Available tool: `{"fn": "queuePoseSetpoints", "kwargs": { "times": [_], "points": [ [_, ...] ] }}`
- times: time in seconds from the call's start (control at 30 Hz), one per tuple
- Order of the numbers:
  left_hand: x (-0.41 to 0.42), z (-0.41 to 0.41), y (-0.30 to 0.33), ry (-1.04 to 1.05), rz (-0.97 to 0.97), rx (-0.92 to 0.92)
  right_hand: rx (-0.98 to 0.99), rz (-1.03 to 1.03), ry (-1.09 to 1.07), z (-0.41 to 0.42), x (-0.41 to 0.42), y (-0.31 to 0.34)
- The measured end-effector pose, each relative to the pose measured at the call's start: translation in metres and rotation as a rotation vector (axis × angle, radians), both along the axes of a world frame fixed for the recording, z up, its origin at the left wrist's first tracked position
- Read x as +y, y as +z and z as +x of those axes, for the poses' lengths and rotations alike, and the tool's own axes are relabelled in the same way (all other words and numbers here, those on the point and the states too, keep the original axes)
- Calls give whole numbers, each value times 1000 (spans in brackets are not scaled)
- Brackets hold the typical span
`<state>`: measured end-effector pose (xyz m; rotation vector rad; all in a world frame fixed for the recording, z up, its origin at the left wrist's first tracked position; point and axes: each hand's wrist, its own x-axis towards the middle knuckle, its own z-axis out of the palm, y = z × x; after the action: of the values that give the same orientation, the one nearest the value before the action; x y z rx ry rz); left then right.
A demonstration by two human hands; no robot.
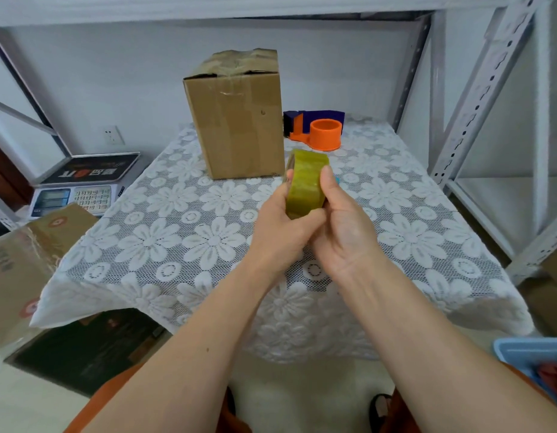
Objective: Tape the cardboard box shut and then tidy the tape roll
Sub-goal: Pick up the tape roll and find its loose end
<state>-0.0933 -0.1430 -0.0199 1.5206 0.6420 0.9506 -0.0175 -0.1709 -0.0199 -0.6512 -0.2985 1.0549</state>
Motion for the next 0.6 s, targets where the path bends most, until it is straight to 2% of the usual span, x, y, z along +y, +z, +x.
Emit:
{"fn": "queuePoseSetpoints", "kwargs": {
  "times": [0.6],
  "points": [
    [-3,1,-1,66,-72,-33,16,-20,-8,-8,-1,4]
  ]
}}
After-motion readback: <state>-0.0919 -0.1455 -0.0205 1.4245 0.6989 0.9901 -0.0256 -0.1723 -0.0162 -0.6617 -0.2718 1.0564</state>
